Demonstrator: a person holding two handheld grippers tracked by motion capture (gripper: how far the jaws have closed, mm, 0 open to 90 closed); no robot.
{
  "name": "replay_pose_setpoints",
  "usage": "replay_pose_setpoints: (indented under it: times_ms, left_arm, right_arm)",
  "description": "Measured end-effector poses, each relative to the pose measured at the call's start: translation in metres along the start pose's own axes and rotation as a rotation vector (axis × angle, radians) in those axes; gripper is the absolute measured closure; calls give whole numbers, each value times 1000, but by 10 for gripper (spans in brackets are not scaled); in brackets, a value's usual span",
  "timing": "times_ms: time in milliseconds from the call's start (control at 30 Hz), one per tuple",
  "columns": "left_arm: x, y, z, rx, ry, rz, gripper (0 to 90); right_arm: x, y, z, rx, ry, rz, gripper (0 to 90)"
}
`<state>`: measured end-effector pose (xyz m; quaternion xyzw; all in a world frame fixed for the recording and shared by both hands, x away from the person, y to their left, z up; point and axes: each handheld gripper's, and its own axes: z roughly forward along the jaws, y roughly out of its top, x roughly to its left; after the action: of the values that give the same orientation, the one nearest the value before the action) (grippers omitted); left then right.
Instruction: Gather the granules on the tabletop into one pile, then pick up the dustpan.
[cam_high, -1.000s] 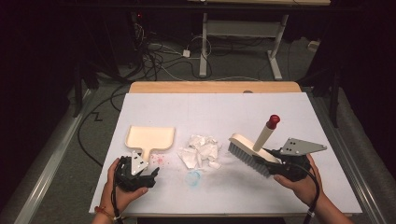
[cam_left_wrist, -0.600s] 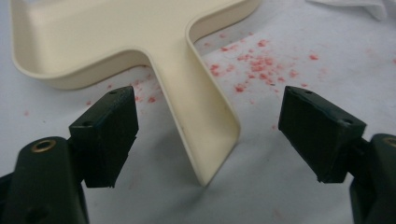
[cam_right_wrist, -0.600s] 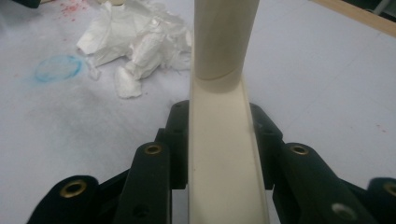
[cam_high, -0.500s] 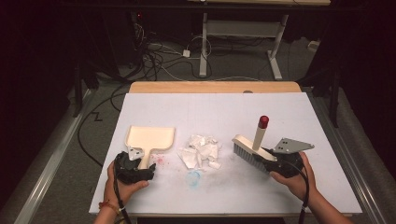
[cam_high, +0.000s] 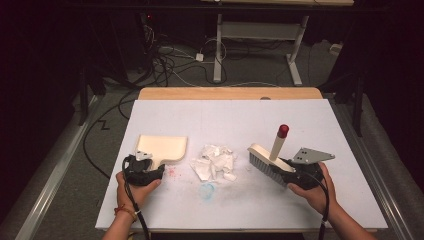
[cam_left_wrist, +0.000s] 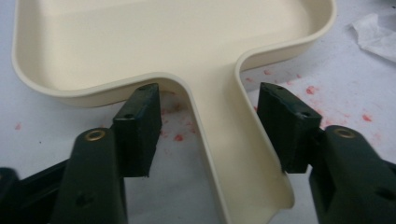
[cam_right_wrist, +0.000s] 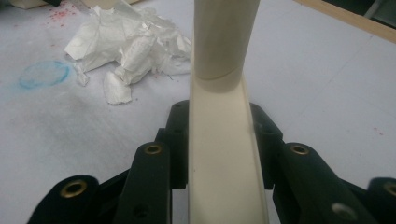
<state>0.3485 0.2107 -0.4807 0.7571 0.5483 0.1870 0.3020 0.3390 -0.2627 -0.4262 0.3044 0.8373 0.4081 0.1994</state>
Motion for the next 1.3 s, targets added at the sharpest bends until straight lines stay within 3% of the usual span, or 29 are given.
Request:
replay_pose_setpoints:
  times_ms: [300, 633, 800, 900, 1000, 1167, 1300]
  left_arm:
    - [7, 3, -1, 12, -8, 21, 625]
    - [10, 4, -6, 30, -13, 64, 631]
    - [16, 3, -15, 45, -21, 76, 632]
    - [17, 2, -24, 55, -21, 120, 632]
    - [19, 1, -37, 60, 5, 164, 632]
    - [20, 0, -57, 96, -32, 226, 632]
    - [15, 1, -66, 135, -28, 270, 632]
  right_arm:
    - [-2, -3, -4, -1, -1, 7, 679]
    - [-3, -3, -4, -4, 1, 3, 679]
    - [-3, -2, -5, -17, -22, 10, 680]
    - [-2, 1, -3, -28, -25, 20, 680]
    - [-1, 1, -2, -38, -28, 12, 680]
    - [0, 3, -2, -52, -36, 15, 680]
    - [-2, 4, -1, -53, -38, 22, 680]
